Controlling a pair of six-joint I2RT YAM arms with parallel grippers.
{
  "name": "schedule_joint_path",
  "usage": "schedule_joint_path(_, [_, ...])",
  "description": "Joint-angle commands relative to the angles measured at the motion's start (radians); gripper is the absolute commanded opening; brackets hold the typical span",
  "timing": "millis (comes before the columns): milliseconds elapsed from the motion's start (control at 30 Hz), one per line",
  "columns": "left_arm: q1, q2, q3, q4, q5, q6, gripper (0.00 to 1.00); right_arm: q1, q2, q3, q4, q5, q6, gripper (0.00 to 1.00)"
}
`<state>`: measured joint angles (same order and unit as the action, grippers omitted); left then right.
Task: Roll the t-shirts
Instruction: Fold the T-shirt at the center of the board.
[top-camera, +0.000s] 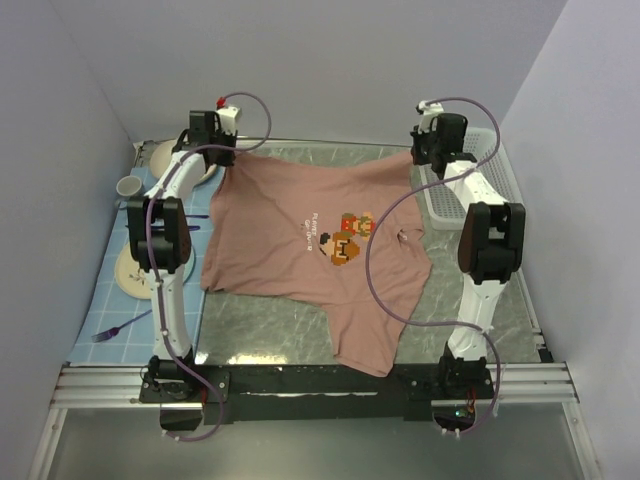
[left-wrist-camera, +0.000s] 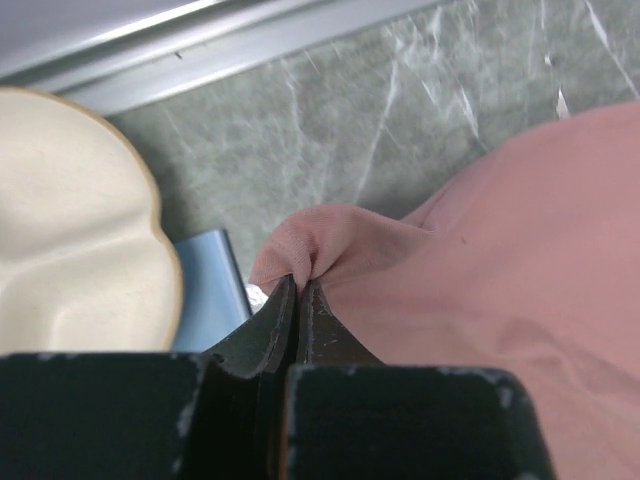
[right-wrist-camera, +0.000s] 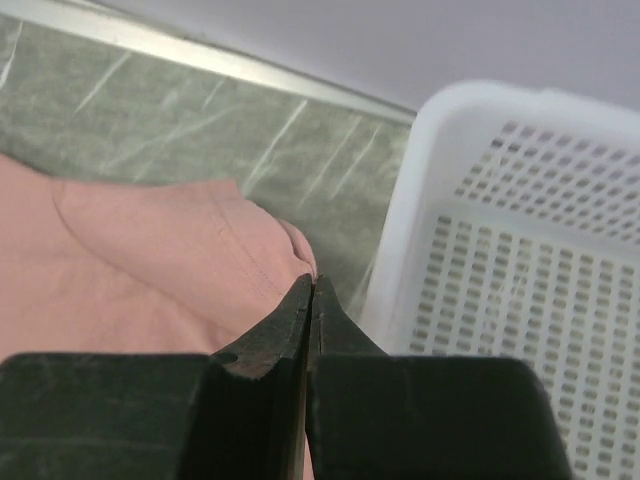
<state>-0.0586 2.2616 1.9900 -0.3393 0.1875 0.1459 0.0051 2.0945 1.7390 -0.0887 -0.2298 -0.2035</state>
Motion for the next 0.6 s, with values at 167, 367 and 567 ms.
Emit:
schedule_joint_path(167, [0.036,-0.189,-0.181,0.105,0.096,0.064,0.01,-0.047,-0.247,-0.162,0.064,-0.088,-0.060,0.00])
schedule_joint_path(367, [0.057,-0.313,-0.351,0.160,0.164,0.110,0.01,-0.050,-0.384,-0.326,0.029,-0.140,-0.119,0.00])
schedule_joint_path(567, [0.089,-0.399,-0.470,0.151,0.191,0.213,0.01,-0.050,-0.514,-0.459,-0.052,-0.175,-0.177,0.00])
